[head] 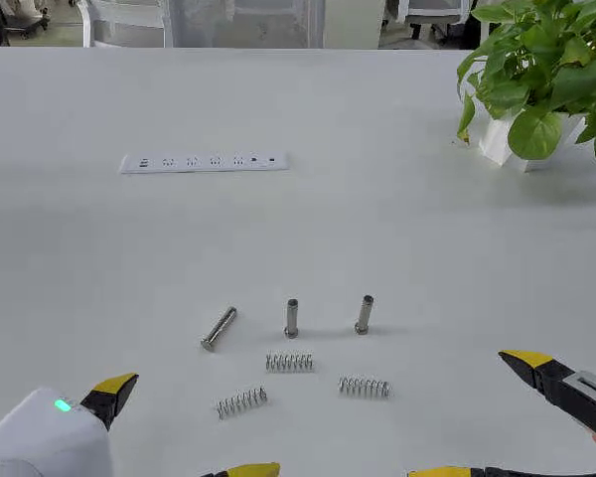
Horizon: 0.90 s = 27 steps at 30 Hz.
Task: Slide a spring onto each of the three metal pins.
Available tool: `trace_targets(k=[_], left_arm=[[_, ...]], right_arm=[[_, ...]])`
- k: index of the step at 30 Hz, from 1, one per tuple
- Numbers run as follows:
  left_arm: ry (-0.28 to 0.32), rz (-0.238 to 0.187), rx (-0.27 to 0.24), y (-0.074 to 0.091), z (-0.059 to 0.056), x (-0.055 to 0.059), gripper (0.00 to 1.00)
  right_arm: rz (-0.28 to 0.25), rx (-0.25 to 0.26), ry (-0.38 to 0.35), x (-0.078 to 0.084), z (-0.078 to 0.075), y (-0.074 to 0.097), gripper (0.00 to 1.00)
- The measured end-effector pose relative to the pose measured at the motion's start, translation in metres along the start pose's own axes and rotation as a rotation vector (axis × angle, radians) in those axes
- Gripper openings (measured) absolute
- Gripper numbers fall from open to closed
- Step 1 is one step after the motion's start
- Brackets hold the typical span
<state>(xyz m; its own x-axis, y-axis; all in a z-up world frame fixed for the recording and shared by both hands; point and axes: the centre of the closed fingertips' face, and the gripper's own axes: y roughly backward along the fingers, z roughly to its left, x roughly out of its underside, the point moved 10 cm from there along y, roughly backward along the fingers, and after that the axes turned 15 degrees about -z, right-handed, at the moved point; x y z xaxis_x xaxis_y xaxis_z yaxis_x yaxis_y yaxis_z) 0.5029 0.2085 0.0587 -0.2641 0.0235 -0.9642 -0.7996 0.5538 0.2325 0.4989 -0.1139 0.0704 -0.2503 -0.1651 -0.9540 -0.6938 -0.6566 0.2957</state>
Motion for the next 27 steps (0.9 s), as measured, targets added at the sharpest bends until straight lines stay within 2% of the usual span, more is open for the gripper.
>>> trace_targets(k=[9,12,19,24,25,27], left_arm=[[-0.068,0.017,0.032,-0.014,0.015,-0.014,0.99],[-0.082,0.035,0.05,-0.018,0.02,-0.018,0.99],[-0.139,0.111,0.113,-0.03,0.032,-0.028,0.99],[-0.15,0.125,0.136,-0.041,0.043,-0.039,0.99],[-0.154,0.128,0.141,-0.043,0.044,-0.041,0.99],[-0.152,0.14,0.153,-0.048,0.048,-0.045,0.88]], right_arm=[[-0.001,-0.006,-0.003,0.0,0.001,0.0,1.0],[-0.008,-0.004,-0.002,-0.001,0.0,0.001,1.0],[-0.007,-0.009,-0.011,-0.001,0.001,0.002,1.0],[-0.001,-0.02,-0.014,-0.001,0.002,0.002,1.0],[0.001,-0.02,-0.014,-0.001,0.002,0.002,1.0],[0.001,-0.02,-0.016,0.0,0.002,0.002,1.0]])
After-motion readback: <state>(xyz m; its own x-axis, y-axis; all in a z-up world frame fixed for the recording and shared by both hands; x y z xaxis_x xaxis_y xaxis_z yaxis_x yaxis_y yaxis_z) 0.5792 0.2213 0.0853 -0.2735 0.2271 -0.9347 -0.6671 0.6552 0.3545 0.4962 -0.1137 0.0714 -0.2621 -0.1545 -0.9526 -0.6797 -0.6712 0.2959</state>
